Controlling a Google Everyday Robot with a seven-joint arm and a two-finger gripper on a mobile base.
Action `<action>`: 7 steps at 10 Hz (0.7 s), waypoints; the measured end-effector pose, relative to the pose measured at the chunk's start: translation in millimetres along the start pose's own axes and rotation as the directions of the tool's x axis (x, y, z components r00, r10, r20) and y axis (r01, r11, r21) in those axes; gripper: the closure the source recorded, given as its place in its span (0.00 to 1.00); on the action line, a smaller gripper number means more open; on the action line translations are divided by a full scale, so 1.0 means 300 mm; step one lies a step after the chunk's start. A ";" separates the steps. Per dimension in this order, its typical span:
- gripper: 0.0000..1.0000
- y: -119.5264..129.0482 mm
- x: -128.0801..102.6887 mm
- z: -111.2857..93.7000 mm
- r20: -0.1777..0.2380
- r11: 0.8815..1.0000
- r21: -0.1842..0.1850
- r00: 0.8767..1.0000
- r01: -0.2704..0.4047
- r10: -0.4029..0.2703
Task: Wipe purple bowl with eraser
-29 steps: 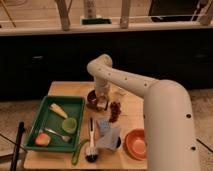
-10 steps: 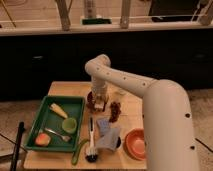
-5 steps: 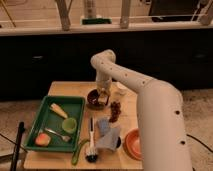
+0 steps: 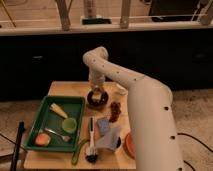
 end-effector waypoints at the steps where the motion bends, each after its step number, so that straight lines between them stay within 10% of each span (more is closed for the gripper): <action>1: 1.00 -0.023 -0.018 -0.003 -0.007 0.999 0.000 0.999 0.036 -0.036; 7: 1.00 -0.029 -0.147 0.022 0.023 0.992 -0.018 0.992 0.127 -0.127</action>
